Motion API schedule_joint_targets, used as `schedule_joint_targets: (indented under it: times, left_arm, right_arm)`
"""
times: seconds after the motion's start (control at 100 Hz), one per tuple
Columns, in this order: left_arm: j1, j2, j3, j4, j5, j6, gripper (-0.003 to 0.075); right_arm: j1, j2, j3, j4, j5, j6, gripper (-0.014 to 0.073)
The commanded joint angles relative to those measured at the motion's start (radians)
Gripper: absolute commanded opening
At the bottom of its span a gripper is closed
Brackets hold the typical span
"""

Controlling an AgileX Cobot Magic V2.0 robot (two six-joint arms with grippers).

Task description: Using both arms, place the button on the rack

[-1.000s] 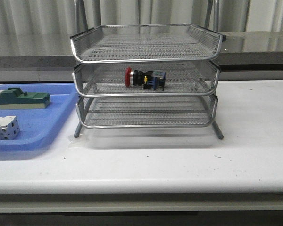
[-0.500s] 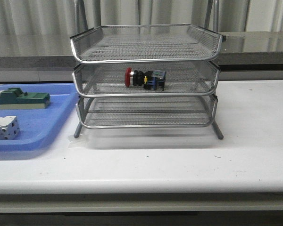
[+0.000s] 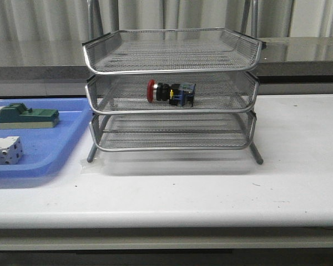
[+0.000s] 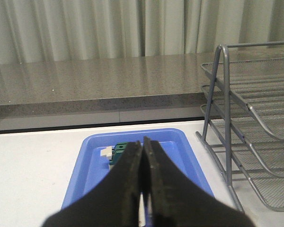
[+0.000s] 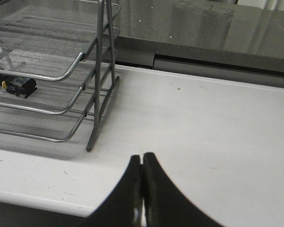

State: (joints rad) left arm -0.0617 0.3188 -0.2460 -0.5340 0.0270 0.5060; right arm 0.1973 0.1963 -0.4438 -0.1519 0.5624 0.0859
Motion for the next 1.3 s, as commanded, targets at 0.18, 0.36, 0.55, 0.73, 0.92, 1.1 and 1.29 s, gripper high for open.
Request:
schedule_joint_targets:
  times: [0.18,0.36,0.55,0.73,0.92,1.1,1.29]
  left_arm:
    - [0.004,0.006,-0.027,-0.011,-0.074,-0.009,-0.0020]
    - [0.004,0.006,-0.027,-0.011,-0.074,-0.009,-0.0020]
    - [0.004,0.006,-0.027,-0.011,-0.074,-0.009,-0.0020]
    - [0.004,0.006,-0.027,-0.011,-0.074,-0.009,-0.0020]
    - [0.004,0.006,-0.027,-0.011,-0.074,-0.009,-0.0020]
    - [0.004,0.006,-0.027,-0.011,-0.074,-0.009,-0.0020]
    - [0.004,0.006,-0.027,-0.011,-0.074,-0.009,-0.0020]
  right_arm:
    - [-0.005,0.006,-0.025,-0.021,-0.068,-0.009,-0.0058]
    - [-0.005,0.005,-0.021,-0.022,-0.083,-0.009,-0.0058]
    - [-0.005,-0.041,0.050,-0.022,-0.173,-0.009,-0.0058]
    - [-0.005,-0.121,0.188,-0.022,-0.263,-0.009,-0.0058]
    - [-0.025,-0.215,0.342,-0.004,-0.377,-0.009,-0.0058]
    - [-0.093,-0.224,0.430,0.031,-0.463,-0.008,-0.0058]
    - [-0.124,-0.224,0.472,0.032,-0.502,-0.008,-0.0058]
